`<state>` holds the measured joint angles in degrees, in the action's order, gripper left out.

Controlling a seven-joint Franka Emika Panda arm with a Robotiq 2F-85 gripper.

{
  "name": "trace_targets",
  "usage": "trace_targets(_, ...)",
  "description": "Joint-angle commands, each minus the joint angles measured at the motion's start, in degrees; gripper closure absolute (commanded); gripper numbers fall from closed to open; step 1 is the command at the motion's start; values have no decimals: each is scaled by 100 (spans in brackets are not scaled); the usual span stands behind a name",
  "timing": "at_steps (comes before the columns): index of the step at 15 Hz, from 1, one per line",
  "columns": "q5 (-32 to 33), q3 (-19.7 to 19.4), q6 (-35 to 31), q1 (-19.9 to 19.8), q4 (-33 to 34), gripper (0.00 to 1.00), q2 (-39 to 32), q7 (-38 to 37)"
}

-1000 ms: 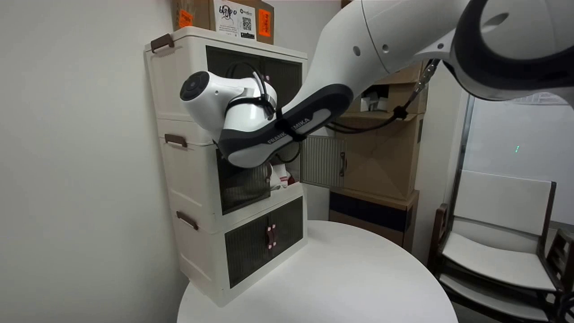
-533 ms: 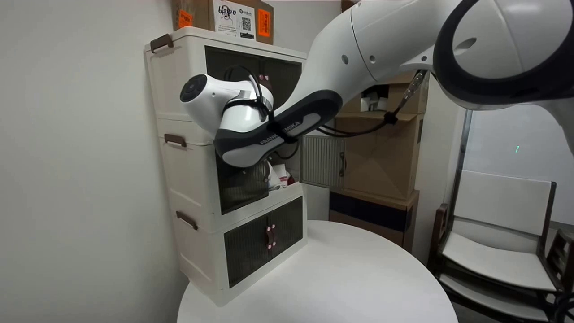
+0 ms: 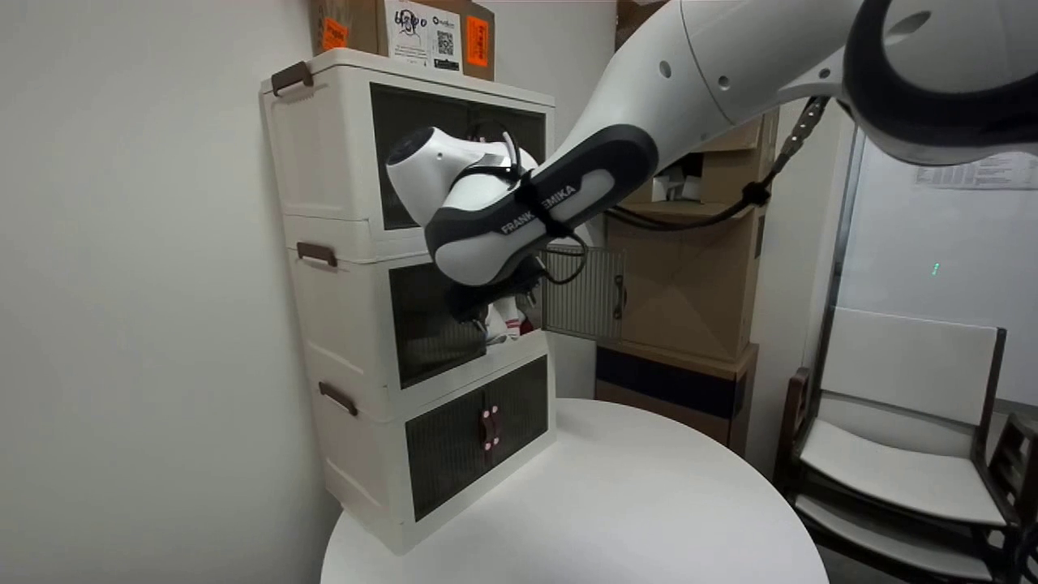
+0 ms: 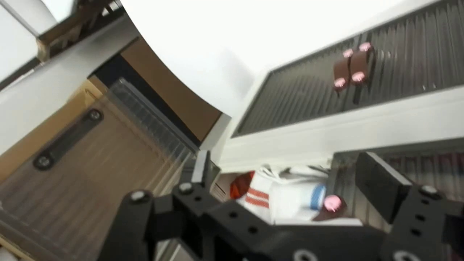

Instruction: Close the left door of the middle cabinet, close the right door of the middle cabinet

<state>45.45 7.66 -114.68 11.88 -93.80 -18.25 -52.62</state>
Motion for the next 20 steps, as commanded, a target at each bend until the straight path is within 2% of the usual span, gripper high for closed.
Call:
trace_targets(1,-994,13,218,-199,-1427,0,1247,814)
trace_targets(3,-1308,-27,272,-233,-2005,0,1832,1122)
trace_targets(7,-1152,-69,332,-407,-3019,0,3067,1344)
trace_targets(10,-1292,-184,268,-641,-3499,0,3883,1841)
trace_targets(14,-1639,-467,394,-1044,-3238,0,4100,2728)
trace_targets(15,-1487,-208,341,-1075,-3328,0,4042,2370)
trace_targets(17,-1496,-227,338,-1193,-3324,0,4104,2457)
trace_targets(20,-1484,-123,344,-1171,-3333,0,4045,2421)
